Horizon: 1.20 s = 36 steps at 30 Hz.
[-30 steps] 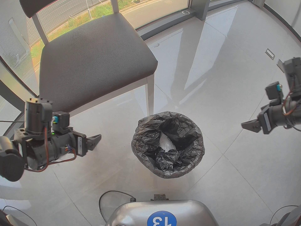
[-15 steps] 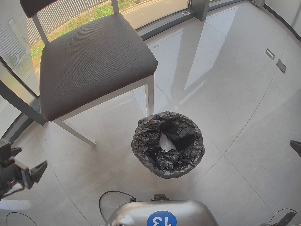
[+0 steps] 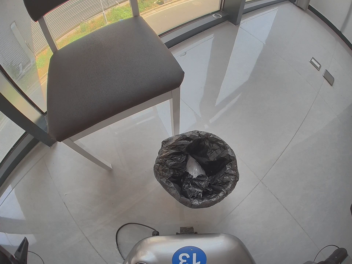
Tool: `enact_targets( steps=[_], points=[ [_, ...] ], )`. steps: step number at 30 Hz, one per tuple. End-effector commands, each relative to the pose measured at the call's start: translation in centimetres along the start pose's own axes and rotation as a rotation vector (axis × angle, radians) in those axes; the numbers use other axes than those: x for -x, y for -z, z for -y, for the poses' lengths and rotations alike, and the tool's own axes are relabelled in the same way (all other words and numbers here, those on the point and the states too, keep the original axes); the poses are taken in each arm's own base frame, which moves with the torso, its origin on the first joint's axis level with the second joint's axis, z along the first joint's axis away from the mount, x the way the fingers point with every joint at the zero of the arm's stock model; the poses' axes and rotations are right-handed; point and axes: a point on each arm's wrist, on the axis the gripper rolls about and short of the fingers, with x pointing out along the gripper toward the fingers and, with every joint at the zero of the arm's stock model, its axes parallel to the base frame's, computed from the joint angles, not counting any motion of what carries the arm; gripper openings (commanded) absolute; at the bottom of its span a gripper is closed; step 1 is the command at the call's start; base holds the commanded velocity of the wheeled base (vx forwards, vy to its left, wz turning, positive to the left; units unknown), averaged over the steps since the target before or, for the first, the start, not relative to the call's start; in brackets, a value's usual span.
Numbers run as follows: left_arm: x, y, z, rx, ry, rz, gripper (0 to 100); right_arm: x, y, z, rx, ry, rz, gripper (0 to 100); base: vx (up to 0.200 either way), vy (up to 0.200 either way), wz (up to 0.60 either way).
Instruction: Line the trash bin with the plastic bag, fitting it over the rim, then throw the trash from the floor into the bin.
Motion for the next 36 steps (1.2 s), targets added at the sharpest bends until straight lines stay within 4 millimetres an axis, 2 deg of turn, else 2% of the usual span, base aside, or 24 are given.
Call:
enact_targets(
  steps=[1, 4, 5, 8, 11, 12, 13, 16, 18, 22, 28, 33, 36],
  points=[
    [1.0, 2.6, 0.9, 0.037, -0.029, 0.059, 100, -1.1, 4.8, -0.9, -0.146, -0.011, 0.162, 100, 0.000, 0.000, 0.00],
    [0.1, 2.7, 1.0, 0.036, -0.032, 0.074, 100, -1.2, 5.1, -0.9, -0.146, 0.016, 0.128, 100, 0.000, 0.000, 0.00],
    [-1.3, 2.8, 1.1, 0.037, -0.041, 0.132, 100, -0.8, 5.1, -0.6, -0.131, 0.073, 0.086, 100, 0.000, 0.000, 0.00],
    [-4.2, 3.5, 1.5, 0.033, -0.058, 0.248, 100, 0.1, 4.6, -0.3, -0.130, 0.091, 0.064, 100, 0.000, 0.000, 0.00],
    [-6.5, 5.1, 2.0, 0.007, -0.073, 0.328, 100, -0.3, 5.0, -0.4, -0.129, 0.085, 0.053, 100, 0.000, 0.000, 0.00],
    [-6.5, 4.7, 1.9, 0.009, -0.066, 0.396, 100, -0.8, 5.5, -0.6, -0.143, 0.081, 0.057, 100, 0.000, 0.000, 0.00],
    [-6.5, 4.7, 1.9, 0.009, -0.066, 0.396, 100, -0.8, 5.5, -0.6, -0.143, 0.081, 0.057, 100, 0.000, 0.000, 0.00],
    [-6.6, 5.2, 2.2, -0.001, 0.002, 0.350, 100, -3.2, 7.7, -1.6, -0.199, 0.069, 0.116, 100, 0.000, 0.000, 0.00],
    [-6.6, 5.1, 2.2, -0.010, 0.004, 0.364, 100, -3.6, 7.6, -1.9, -0.200, -0.017, 0.201, 100, 0.000, 0.000, 0.00],
    [-6.6, 5.1, 2.2, -0.013, 0.003, 0.369, 100, -3.6, 7.6, -2.2, -0.177, -0.146, 0.215, 100, 0.000, 0.000, 0.00],
    [-6.6, 5.1, 2.2, -0.013, 0.003, 0.369, 100, -3.6, 7.6, -2.5, -0.040, -0.259, 0.228, 100, 0.000, 0.000, 0.00],
    [-6.6, 5.1, 2.2, -0.009, 0.008, 0.370, 100, -3.6, 8.4, -2.7, -0.045, -0.337, 0.147, 100, 0.000, 0.000, 0.00],
    [-6.6, 5.1, 2.2, -0.007, 0.014, 0.371, 100, -3.7, 8.3, -2.6, -0.054, -0.420, 0.165, 100, 0.000, 0.000, 0.00]
  ],
)
